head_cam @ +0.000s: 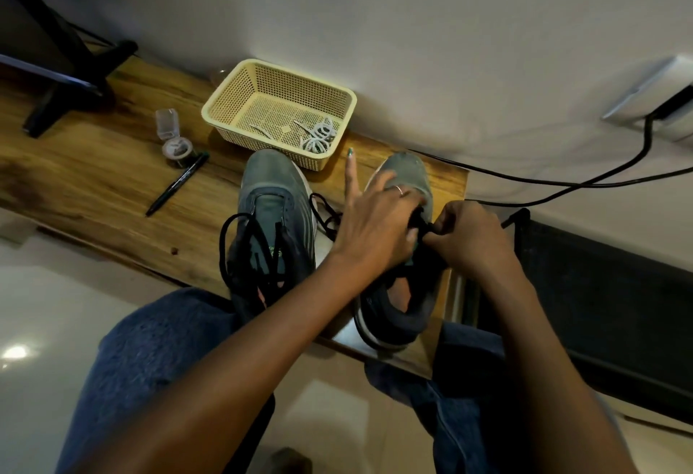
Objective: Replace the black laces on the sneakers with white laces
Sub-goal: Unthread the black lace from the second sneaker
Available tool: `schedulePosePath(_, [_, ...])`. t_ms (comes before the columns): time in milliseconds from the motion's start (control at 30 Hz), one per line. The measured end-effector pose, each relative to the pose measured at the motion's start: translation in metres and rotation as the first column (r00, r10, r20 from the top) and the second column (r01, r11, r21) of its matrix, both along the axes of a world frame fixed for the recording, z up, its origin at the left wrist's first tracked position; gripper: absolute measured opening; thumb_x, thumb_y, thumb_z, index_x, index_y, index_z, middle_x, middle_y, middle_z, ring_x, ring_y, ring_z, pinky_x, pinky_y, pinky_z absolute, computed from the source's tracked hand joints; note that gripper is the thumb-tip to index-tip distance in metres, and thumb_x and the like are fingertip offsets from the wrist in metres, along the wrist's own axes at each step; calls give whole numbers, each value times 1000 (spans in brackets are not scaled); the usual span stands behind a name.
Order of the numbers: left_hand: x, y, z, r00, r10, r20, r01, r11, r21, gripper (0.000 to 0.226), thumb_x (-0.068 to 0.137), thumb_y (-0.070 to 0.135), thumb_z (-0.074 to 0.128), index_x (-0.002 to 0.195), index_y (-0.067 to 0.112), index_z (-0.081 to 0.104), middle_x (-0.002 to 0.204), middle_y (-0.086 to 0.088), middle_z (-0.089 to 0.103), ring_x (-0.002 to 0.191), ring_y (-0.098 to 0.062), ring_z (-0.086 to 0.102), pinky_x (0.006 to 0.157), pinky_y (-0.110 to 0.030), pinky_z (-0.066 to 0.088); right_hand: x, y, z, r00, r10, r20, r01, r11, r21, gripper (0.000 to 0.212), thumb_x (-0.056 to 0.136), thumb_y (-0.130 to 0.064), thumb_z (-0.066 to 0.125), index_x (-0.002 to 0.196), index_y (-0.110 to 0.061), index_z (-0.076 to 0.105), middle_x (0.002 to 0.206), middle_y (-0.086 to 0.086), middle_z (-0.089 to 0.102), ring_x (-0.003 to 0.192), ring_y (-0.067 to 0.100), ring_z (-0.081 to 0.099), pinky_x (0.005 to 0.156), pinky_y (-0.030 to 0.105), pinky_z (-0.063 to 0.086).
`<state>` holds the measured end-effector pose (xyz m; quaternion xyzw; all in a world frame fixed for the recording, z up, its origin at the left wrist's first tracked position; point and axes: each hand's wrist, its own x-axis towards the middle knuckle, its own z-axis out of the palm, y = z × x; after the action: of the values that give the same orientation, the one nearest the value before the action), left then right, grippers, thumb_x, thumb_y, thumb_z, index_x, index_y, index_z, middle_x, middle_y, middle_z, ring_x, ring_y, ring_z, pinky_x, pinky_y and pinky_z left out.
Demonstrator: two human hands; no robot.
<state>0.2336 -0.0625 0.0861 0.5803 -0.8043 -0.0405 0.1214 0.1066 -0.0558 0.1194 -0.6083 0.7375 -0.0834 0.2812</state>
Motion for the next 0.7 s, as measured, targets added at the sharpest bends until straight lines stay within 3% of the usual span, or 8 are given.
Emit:
schedulePosePath(133, [-7, 3, -7, 1000, 3, -17, -4, 998, -57, 22, 88, 35, 61, 107, 26, 68, 102, 6, 71, 117, -15, 54, 112, -53, -16, 0, 0, 1, 1000, 5, 14, -5, 1000, 13, 13, 83, -17, 68, 81, -9, 58, 78, 6, 62, 80, 23, 62, 70, 39, 53])
schedulePosePath(300, [-7, 0, -10, 998, 54, -23, -56, 992, -111, 6, 85, 32, 68, 90, 29, 71, 81, 8, 69, 94, -12, 64, 112, -49, -17, 1, 2, 1, 999, 14, 50, -15, 1000, 20, 12, 83, -16, 67, 82, -8, 59, 78, 8, 64, 77, 24, 65, 71, 41, 55])
schedulePosePath(433, [-4, -3, -6, 987, 96, -128, -106, 991, -76, 8, 89, 27, 64, 96, 27, 69, 87, 6, 69, 100, -14, 61, 113, -52, -16, -2, 2, 1, 996, -18, 82, 17, 1000, 19, 12, 83, -14, 68, 81, -7, 59, 79, 12, 66, 75, 26, 66, 73, 43, 57])
schedulePosePath(600, [22, -19, 1, 894, 333, -299, -353, 936, -14, 5, 88, 30, 66, 91, 26, 67, 88, 9, 69, 96, -12, 62, 114, -57, -4, -6, 1, 0, 994, -57, 98, 55, 998, 19, 11, 82, -14, 68, 79, -8, 58, 81, 13, 67, 75, 28, 67, 75, 45, 57])
schedulePosePath(700, [20, -17, -4, 892, 297, -341, -278, 955, 105, 13, 89, 33, 64, 101, 29, 63, 97, 11, 69, 104, -13, 61, 115, -61, 3, -6, 1, -2, 996, -41, 85, 40, 999, 5, 13, 82, -15, 68, 80, -8, 58, 80, 11, 66, 76, 28, 66, 76, 45, 57])
